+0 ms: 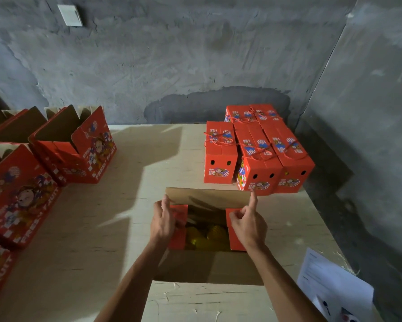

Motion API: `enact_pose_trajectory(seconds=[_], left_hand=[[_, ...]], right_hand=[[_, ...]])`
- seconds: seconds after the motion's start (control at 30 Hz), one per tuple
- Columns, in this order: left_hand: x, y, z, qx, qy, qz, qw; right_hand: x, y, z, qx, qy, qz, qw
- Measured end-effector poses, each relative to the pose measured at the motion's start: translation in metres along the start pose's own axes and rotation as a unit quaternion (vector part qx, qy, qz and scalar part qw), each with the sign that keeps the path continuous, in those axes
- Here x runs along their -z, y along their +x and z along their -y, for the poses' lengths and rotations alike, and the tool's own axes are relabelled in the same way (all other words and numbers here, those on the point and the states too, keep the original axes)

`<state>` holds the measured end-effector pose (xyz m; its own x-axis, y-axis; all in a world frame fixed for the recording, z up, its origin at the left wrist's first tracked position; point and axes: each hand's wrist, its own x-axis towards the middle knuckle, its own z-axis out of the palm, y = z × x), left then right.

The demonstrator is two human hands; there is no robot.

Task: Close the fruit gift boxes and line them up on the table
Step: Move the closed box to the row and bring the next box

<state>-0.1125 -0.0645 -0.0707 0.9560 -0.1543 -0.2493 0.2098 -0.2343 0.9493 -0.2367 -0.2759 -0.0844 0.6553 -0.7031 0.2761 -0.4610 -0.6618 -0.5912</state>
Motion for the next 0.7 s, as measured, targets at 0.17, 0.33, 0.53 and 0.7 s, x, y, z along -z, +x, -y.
enact_pose_trajectory(seconds=[0.17,0.33,0.53,0.7], left_hand=[[0.004,-0.004,-0.007,-0.025,-0.13,0.026,0.991],[0.006,-0.007,-0.005,-0.057,-0.131,0.038,0.989],[0.015,-0.008,0.008,-0.095,-0.02,0.017,0.995],[0.016,-0.019,0.017,-0.153,0.043,-0.028,0.987]], right_hand=[[0.002,-0.002,0.0,-0.033,0.102,-0.034,0.994],[0.008,-0.005,0.001,-0.066,0.128,-0.025,0.989],[0.014,-0.012,-0.008,-0.057,0.17,0.032,0.983],[0.021,-0.026,-0.017,-0.012,0.171,0.023,0.985]])
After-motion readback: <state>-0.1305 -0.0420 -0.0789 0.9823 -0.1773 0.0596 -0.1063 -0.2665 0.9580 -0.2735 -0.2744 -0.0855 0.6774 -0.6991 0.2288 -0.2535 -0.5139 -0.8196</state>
